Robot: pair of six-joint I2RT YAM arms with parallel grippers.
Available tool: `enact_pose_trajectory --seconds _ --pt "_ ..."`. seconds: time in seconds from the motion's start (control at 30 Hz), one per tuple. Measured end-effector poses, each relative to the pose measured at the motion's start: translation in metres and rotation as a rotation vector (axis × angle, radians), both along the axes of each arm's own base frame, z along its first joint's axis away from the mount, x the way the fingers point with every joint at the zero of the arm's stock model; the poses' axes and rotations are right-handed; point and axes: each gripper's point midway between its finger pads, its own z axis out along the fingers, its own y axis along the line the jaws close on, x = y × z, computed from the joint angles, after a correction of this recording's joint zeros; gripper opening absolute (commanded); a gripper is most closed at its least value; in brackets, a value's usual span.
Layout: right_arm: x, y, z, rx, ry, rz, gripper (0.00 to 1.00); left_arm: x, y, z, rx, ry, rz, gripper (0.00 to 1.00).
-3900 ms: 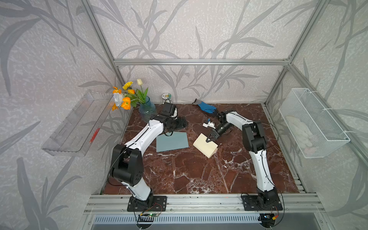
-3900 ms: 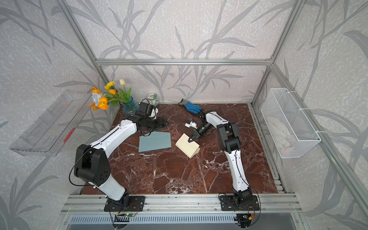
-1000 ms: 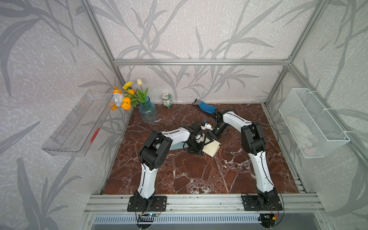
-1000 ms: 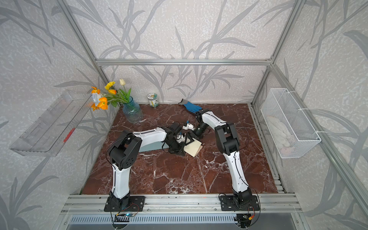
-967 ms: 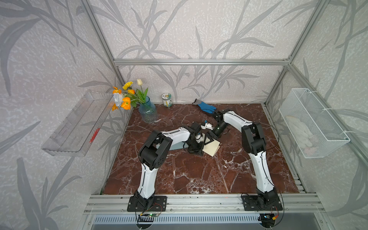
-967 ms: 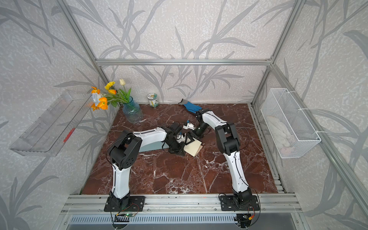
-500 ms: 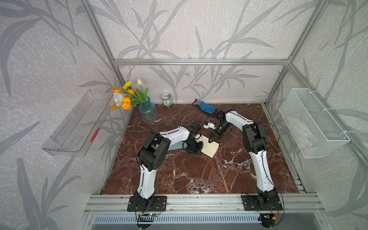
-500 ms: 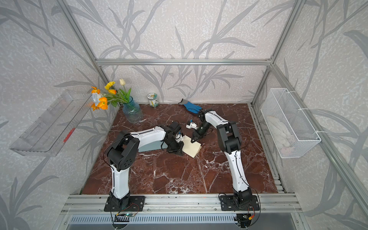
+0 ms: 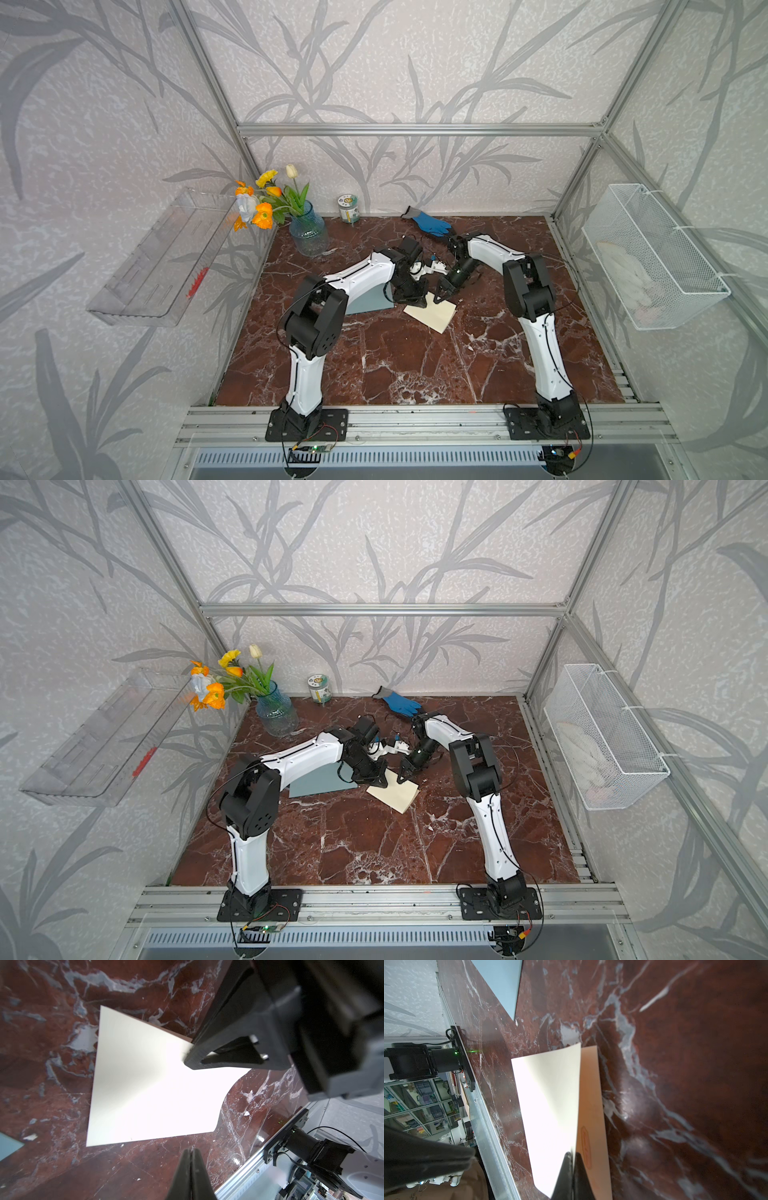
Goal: Fold the letter paper in half and place it into the envelope
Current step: Fold the letter paper at the center of the board.
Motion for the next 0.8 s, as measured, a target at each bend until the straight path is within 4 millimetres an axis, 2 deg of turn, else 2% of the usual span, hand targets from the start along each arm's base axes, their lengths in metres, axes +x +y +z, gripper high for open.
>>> enact_pose_trajectory --seconds 0.1,0.43,0.53,0.57,0.6,0.67,0.73,0.8 --pt "0.0 0.0 0.0 0.001 -0.001 0.0 0.02 -0.007 0.006 -0.014 0.026 0.031 -0.001 0.06" --pt "-0.002 0.002 0.0 0.002 -0.002 0.009 0.01 -0.009 0.012 -0.054 0.085 0.061 -0.014 0.05" --pt "-0.002 0.003 0.0 0.0 -0.001 0.011 0.04 -0.008 0.013 -0.055 0.085 0.057 -0.017 0.04" --pt "-0.003 0.003 0.0 -0.001 -0.001 0.013 0.2 -0.008 0.013 -0.055 0.085 0.055 -0.018 0.04" --pt "-0.003 0.003 0.0 -0.005 0.001 0.011 0.3 -0.008 0.013 -0.055 0.086 0.055 -0.02 0.04" --pt "-0.003 0.003 -0.001 -0.012 -0.001 0.01 0.4 -0.008 0.013 -0.055 0.086 0.054 -0.024 0.04" --pt "-0.003 0.003 0.0 -0.015 0.009 -0.002 0.8 -0.008 0.013 -0.056 0.085 0.053 -0.029 0.04" --pt "-0.003 0.004 0.009 -0.019 0.008 -0.018 0.99 -0.007 0.012 -0.056 0.082 0.047 -0.032 0.04"
